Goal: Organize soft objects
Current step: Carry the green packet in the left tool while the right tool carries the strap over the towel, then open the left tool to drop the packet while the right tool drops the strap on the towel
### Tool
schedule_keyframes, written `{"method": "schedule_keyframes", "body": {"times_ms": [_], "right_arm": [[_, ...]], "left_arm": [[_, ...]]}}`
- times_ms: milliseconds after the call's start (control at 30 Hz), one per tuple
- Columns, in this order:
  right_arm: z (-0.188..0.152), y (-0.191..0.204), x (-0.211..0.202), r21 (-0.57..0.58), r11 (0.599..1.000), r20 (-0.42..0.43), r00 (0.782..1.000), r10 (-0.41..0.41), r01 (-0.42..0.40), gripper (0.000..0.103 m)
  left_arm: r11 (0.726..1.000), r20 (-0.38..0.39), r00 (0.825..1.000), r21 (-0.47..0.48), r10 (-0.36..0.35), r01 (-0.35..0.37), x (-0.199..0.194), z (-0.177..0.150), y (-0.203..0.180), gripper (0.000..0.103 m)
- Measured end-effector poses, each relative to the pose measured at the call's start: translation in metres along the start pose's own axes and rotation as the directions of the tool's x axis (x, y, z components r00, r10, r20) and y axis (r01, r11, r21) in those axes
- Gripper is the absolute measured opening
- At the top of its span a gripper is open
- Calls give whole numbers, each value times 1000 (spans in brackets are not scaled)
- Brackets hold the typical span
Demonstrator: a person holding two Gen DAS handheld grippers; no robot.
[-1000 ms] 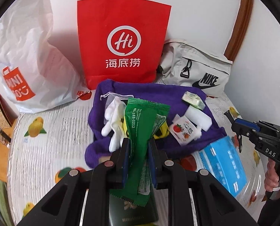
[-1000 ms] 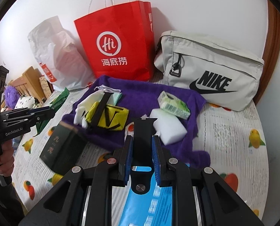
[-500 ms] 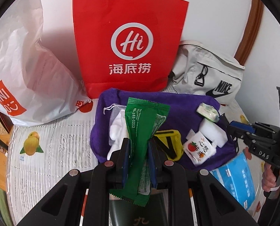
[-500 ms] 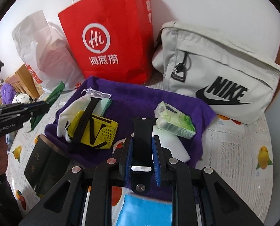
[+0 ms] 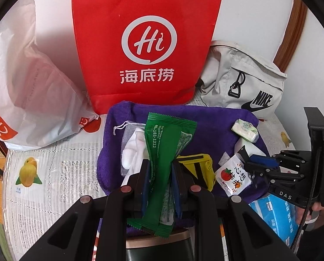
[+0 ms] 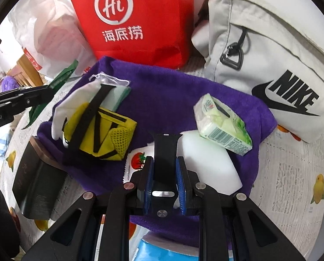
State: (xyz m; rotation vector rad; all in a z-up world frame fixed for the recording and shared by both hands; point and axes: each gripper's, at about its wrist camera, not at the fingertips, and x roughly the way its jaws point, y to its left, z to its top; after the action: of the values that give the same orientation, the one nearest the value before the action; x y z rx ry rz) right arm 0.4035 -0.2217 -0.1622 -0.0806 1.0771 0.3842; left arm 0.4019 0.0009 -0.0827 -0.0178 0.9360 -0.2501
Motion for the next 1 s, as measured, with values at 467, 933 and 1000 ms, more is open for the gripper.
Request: {"method": "schedule_keyframes", "body": {"times_ms": [467,933,1000], "right_arm": [[-9,-2,-24,38,999,55,998,37,-39,43],[-32,-34,-62,170,985,125,992,-7,-14,43],[-32,-38,-64,190,981,133,991,1,-26,43]], "left_arm": [[998,-52,997,13,-56,57,21,10,-7,18],[997,-132,989,37,-60,66,60,15,-18,24],[997,-135,989,43,-52,58,63,16,-19,25]]}}
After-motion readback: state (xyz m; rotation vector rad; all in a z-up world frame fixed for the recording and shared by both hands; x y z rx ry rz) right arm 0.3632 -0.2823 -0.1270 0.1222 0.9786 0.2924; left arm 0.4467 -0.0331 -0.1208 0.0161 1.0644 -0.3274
